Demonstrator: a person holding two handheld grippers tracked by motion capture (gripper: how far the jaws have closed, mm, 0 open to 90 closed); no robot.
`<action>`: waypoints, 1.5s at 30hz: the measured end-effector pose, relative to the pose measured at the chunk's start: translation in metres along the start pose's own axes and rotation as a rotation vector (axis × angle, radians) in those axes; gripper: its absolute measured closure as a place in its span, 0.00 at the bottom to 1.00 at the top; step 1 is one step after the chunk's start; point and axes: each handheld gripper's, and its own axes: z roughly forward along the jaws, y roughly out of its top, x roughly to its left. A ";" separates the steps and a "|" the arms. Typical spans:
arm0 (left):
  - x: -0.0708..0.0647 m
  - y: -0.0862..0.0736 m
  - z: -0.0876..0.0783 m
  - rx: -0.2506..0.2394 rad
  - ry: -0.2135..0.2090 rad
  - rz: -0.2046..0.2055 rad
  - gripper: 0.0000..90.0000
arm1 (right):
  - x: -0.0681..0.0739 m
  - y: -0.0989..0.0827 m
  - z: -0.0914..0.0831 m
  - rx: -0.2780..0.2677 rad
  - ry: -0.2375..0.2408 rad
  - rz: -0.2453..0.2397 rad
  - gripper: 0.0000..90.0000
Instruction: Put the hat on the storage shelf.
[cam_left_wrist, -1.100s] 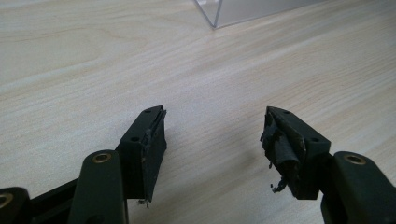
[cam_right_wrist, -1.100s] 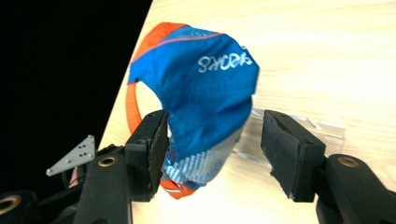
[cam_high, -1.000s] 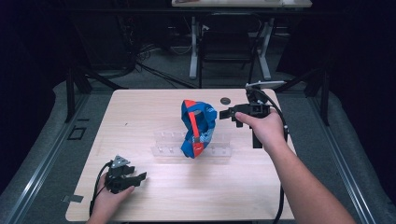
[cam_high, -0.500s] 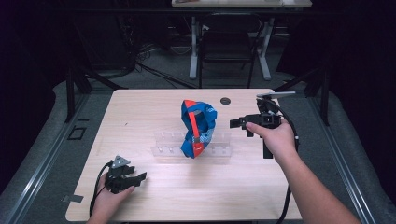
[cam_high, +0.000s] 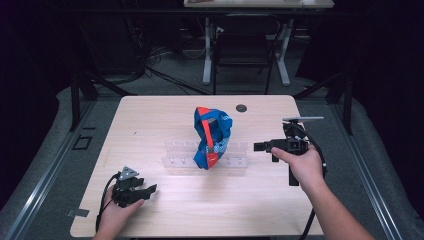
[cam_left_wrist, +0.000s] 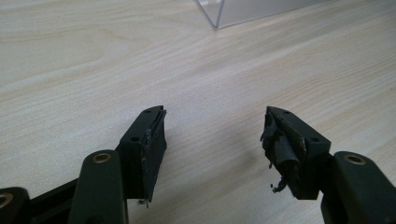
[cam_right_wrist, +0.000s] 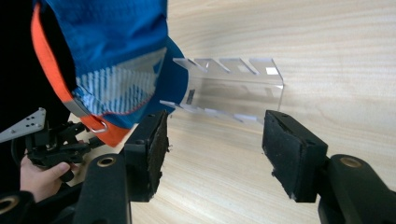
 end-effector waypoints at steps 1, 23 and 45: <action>0.000 0.000 0.000 0.000 0.000 0.000 0.44 | 0.000 0.000 0.000 0.000 0.000 0.000 0.45; 0.000 0.000 0.000 -0.007 0.008 -0.002 0.43 | -0.031 -0.057 0.020 0.018 -0.095 -0.064 0.44; -0.002 0.000 0.000 -0.005 0.009 0.006 0.43 | -0.051 -0.106 0.033 -0.023 -0.166 -0.105 0.45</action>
